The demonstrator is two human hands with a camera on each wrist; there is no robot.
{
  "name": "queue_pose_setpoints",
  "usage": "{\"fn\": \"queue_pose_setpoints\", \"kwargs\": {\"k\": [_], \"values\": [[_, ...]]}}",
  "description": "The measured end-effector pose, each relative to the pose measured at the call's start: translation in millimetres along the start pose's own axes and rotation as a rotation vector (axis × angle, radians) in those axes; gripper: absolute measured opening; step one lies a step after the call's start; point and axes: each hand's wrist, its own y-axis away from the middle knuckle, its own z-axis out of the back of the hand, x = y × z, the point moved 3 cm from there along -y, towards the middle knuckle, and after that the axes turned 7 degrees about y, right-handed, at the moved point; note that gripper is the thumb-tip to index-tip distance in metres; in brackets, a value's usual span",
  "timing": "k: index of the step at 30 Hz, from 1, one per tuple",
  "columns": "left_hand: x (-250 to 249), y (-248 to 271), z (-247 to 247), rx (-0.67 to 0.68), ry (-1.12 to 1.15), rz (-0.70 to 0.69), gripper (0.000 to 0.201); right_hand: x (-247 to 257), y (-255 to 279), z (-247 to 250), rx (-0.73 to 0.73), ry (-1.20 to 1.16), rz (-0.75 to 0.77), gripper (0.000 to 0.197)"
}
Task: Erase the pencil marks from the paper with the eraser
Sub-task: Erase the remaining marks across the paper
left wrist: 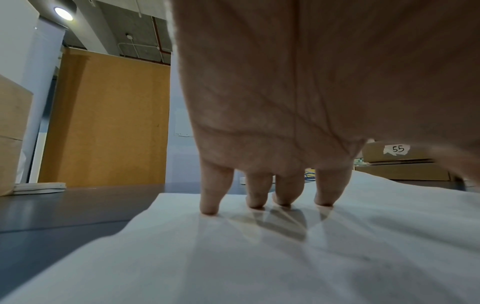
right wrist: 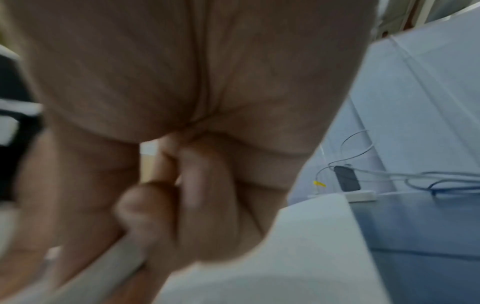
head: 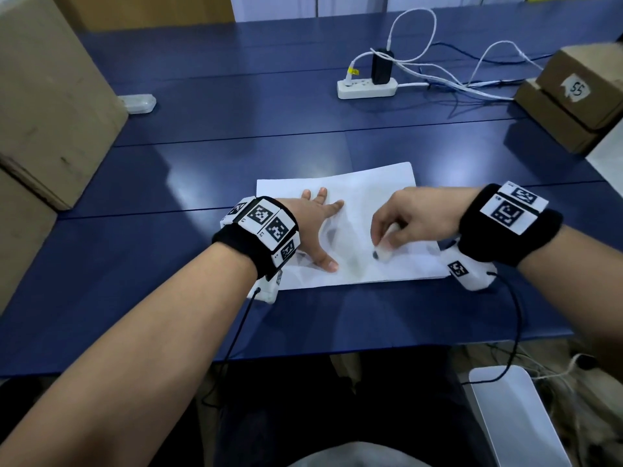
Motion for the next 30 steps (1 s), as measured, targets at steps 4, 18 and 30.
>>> {"fn": "queue_pose_setpoints", "kwargs": {"k": [4, 18, 30], "values": [[0, 0, 0, -0.006, -0.007, 0.002, 0.133, 4, 1, -5, 0.05, 0.017, 0.017, 0.006], [-2, 1, 2, 0.001, 0.007, 0.019, 0.134, 8, -2, -7, -0.009, 0.117, 0.024, 0.008], [-6, 5, 6, -0.015, 0.005, 0.035, 0.134, 3, 3, 0, -0.003, 0.116, -0.02, 0.006]]}}
